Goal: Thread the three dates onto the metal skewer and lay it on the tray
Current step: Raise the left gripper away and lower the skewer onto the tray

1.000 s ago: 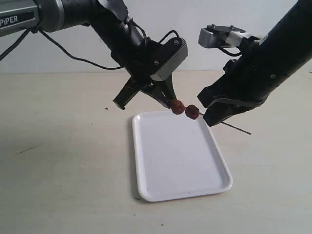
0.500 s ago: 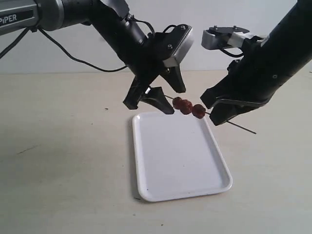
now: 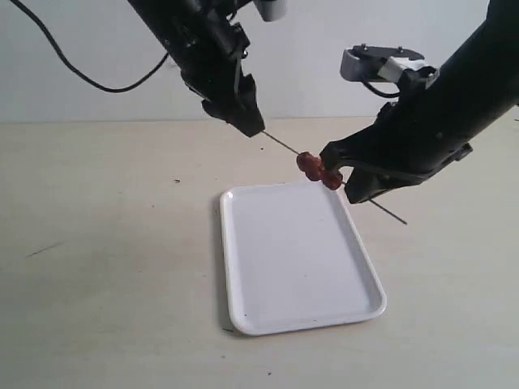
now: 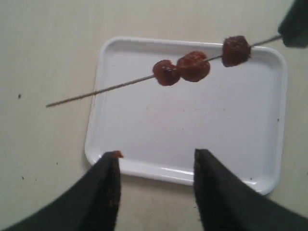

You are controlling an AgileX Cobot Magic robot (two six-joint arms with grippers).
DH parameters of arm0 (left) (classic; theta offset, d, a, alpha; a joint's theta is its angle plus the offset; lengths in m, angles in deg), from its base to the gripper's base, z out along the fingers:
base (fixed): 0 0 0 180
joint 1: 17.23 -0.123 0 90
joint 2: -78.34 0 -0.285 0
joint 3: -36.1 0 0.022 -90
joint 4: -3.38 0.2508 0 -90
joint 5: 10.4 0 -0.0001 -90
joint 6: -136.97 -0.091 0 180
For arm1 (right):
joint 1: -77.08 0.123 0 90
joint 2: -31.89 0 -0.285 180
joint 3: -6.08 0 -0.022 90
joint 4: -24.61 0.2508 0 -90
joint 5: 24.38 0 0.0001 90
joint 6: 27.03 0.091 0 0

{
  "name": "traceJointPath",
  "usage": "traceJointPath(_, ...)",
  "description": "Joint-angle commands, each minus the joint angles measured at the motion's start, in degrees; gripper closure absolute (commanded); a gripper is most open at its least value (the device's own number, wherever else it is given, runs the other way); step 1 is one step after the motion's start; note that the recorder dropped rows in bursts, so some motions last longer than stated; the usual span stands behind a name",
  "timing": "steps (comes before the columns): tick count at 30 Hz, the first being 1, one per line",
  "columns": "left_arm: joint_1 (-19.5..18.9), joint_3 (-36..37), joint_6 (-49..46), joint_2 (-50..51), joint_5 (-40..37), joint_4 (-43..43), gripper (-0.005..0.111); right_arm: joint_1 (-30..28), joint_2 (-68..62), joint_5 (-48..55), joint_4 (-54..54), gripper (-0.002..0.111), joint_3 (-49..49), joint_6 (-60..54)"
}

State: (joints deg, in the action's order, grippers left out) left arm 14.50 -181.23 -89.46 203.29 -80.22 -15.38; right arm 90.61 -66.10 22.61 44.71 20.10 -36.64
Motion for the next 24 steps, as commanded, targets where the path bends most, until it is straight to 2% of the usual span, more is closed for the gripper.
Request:
traceJointPath(1, -1.5, 3.9, 12.3, -5.1, -0.1, -1.9, 0.106, 4.0, 0.1, -12.6, 0.5, 0.108, 6.5, 6.6)
traceJointPath(4, -1.6, 8.3, 14.3, -11.7, -0.1, -5.4, 0.107, 7.0, 0.1, -22.2, -0.3, 0.108, 10.2, 11.7)
traceJointPath(6, -1.6, 11.5, 17.8, -16.1, -0.1, -5.9, 0.107, 8.9, -0.2, -27.3, -4.9, 0.108, 11.4, 18.3)
traceJointPath(12, -1.6, 17.5, 20.1, -25.3, 3.1, -8.0, 0.107, 13.5, -5.0, -29.8, -16.1, 0.108, 13.1, 32.2)
traceJointPath(16, -1.6, 18.0, 20.1, -29.3, 4.3, -8.0, 0.107, 14.8, -10.1, -33.2, -20.1, 0.108, 13.1, 40.1)
traceJointPath(24, -1.6, 18.0, 20.1, -30.7, 4.8, -7.9, 0.107, 14.8, -15.0, -37.0, -20.1, 0.108, 13.1, 42.1)
